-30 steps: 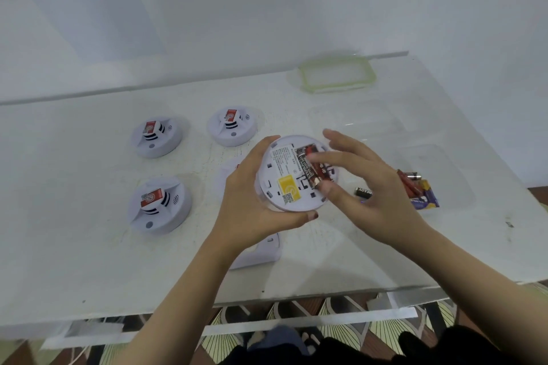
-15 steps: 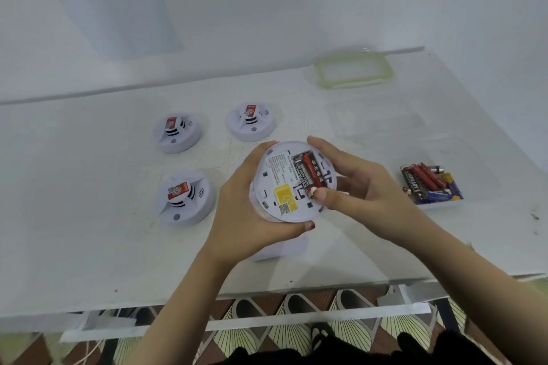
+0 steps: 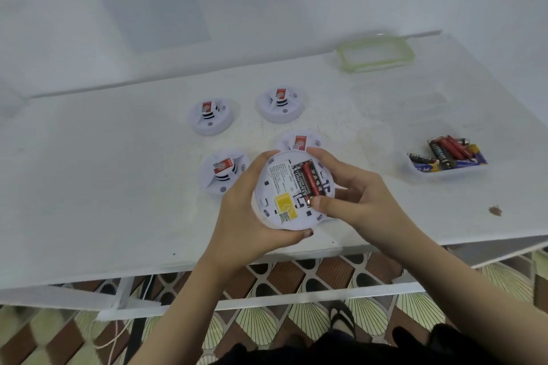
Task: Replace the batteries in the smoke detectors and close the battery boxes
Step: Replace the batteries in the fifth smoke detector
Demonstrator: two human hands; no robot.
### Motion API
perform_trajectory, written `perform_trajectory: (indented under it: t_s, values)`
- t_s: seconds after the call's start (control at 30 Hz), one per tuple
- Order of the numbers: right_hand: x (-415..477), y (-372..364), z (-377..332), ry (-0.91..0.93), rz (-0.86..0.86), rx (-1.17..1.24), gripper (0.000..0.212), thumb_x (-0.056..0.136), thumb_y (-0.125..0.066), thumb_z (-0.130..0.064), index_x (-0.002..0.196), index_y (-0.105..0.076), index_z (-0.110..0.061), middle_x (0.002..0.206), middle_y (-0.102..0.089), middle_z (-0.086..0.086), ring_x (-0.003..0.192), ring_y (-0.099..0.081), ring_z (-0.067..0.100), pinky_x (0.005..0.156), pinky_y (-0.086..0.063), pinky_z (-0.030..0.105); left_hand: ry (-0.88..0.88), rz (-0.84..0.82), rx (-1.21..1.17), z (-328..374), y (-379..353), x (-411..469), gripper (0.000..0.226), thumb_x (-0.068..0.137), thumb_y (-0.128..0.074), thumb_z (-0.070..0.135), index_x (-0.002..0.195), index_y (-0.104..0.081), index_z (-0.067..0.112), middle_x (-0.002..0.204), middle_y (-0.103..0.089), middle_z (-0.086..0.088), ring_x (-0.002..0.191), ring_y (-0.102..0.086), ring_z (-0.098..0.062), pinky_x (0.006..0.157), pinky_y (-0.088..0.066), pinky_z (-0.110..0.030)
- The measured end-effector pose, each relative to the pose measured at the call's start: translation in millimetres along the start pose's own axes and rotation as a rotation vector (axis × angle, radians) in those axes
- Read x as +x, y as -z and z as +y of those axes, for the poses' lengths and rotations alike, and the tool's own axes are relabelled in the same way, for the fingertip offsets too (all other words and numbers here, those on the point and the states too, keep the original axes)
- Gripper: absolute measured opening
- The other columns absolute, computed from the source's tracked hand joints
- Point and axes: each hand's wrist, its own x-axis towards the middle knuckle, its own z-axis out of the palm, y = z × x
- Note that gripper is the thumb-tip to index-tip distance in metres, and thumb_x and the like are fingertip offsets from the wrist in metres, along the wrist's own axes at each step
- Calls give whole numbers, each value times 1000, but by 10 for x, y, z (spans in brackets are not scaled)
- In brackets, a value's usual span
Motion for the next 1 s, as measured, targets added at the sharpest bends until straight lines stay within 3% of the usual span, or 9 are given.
perform_trajectory:
  t_s: [0.17, 0.27, 0.33, 0.43, 0.53, 0.63, 0.7, 0.9, 1.0]
  values:
    - [-133, -256, 165, 1, 34, -25, 63, 78, -65, 12, 126, -55, -28, 108, -70, 6, 91, -69, 17, 72, -55, 27, 81, -100, 11, -124, 108, -205, 95, 53, -89, 33, 133, -37, 34, 121, -52, 25, 113, -56, -2, 85, -46, -8]
    - [-212, -414, 299, 20, 29, -56, 60, 79, -65, 5, 126, -53, -30, 109, -67, 3, 98, -67, 20, 74, -57, 31, 143, -117, -5, -200, 119, -326, 102, 52, -94, 18, 135, -35, 27, 120, -47, 34, 112, -52, 6, 83, -44, -5]
    - [-254, -484, 371, 32, 27, -128, 58, 82, -62, 3, 125, -50, -33, 110, -65, 1, 102, -64, 16, 77, -55, 27, 153, -121, -11, -250, 124, -396, 100, 54, -93, 14, 135, -37, 26, 119, -49, 29, 111, -53, 5, 82, -45, -6]
    - [-284, -484, 425, 52, 81, -284, 50, 82, -57, -17, 128, -51, -35, 118, -62, -7, 111, -56, 4, 88, -47, 20, 149, -135, -3, -328, 153, -465, 95, 54, -93, 17, 132, -39, 29, 116, -55, 19, 108, -58, -2, 80, -48, -10]
    - [-241, -354, 423, 62, 222, -620, 50, 78, -49, -29, 127, -52, -37, 117, -55, -14, 106, -43, -4, 90, -31, 16, 154, -170, -2, -411, 179, -506, 96, 54, -93, 17, 132, -39, 31, 119, -56, 17, 109, -59, -6, 81, -50, -14]
    - [-144, -168, 499, 122, 165, -1178, 58, 82, -37, -44, 135, -48, -26, 136, -52, -9, 122, -39, 9, 99, -23, 28, 171, -195, -3, -487, 214, -513, 100, 50, -93, 24, 134, -38, 32, 122, -55, 16, 112, -57, -5, 84, -52, -17]
    - [-121, -81, 567, 105, 88, -1345, 65, 79, -30, -53, 133, -52, -25, 140, -50, -2, 130, -41, 21, 105, -19, 38, 179, -210, -6, -524, 230, -501, 101, 48, -90, 31, 135, -38, 32, 123, -54, 16, 111, -56, -3, 85, -51, -16]
    - [-67, 36, 493, 70, 82, -1431, 73, 73, -42, -65, 132, -53, -23, 122, -59, 1, 115, -46, 24, 97, -23, 37, 194, -226, -31, -584, 254, -473, 100, 46, -86, 42, 133, -37, 36, 123, -54, 19, 113, -55, 2, 86, -50, -13]
    - [-58, 15, 459, 81, 155, -1295, 72, 77, -51, -62, 133, -52, -17, 119, -60, 6, 112, -48, 25, 93, -25, 31, 189, -218, -48, -596, 246, -470, 99, 45, -87, 40, 131, -37, 37, 121, -53, 23, 113, -53, 4, 85, -48, -10]
